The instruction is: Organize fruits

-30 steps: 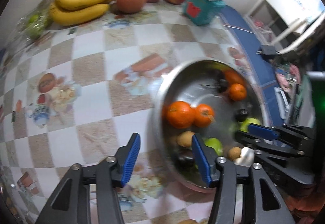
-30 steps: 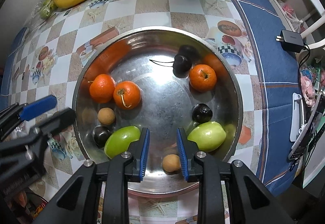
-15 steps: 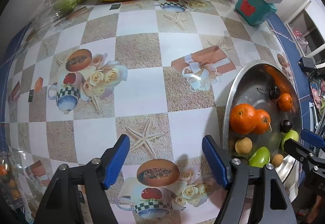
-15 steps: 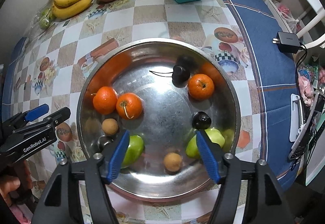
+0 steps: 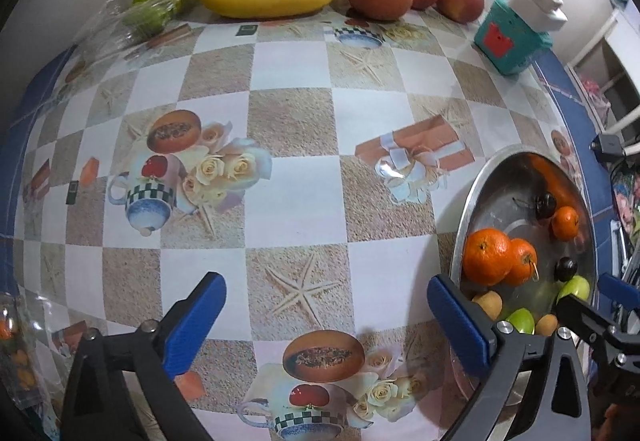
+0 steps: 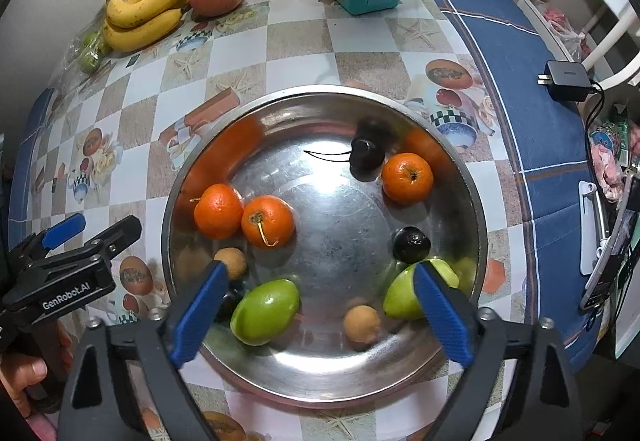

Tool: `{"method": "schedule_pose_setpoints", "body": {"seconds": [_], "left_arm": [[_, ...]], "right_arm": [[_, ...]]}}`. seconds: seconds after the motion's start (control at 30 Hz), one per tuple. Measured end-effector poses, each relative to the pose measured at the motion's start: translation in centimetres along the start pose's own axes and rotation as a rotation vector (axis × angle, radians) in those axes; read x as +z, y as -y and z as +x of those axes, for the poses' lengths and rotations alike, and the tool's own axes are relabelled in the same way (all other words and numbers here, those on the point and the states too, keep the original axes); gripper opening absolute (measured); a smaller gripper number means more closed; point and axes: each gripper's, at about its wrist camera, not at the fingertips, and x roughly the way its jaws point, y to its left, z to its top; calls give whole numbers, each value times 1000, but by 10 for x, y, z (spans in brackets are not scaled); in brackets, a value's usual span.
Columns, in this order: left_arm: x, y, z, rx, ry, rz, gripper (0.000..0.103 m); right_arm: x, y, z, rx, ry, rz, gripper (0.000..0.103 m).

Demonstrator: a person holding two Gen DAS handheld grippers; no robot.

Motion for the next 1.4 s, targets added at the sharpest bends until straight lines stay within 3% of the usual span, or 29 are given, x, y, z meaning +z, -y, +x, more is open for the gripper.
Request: {"method": "schedule_pose_setpoints", "body": {"seconds": [0.33, 0.8, 0.93, 1.17, 1.4], "left_arm": [[-2, -18, -1, 19, 25, -89, 103], [-15, -22, -45, 103, 182, -133, 103], [-20, -27, -44, 139, 162, -142, 103], [-37, -27, -37, 137, 87, -110, 103], [-53, -34, -51, 129, 73, -116, 103]], "right_arm": [[-7, -6, 0, 34, 36, 46, 96], [-26, -24, -10, 18, 114, 48, 96], [-34, -24, -12, 18, 125, 60, 96], [-47, -25, -12, 31, 119, 85, 96], [-59, -27, -23, 37, 136, 97, 96]]}}
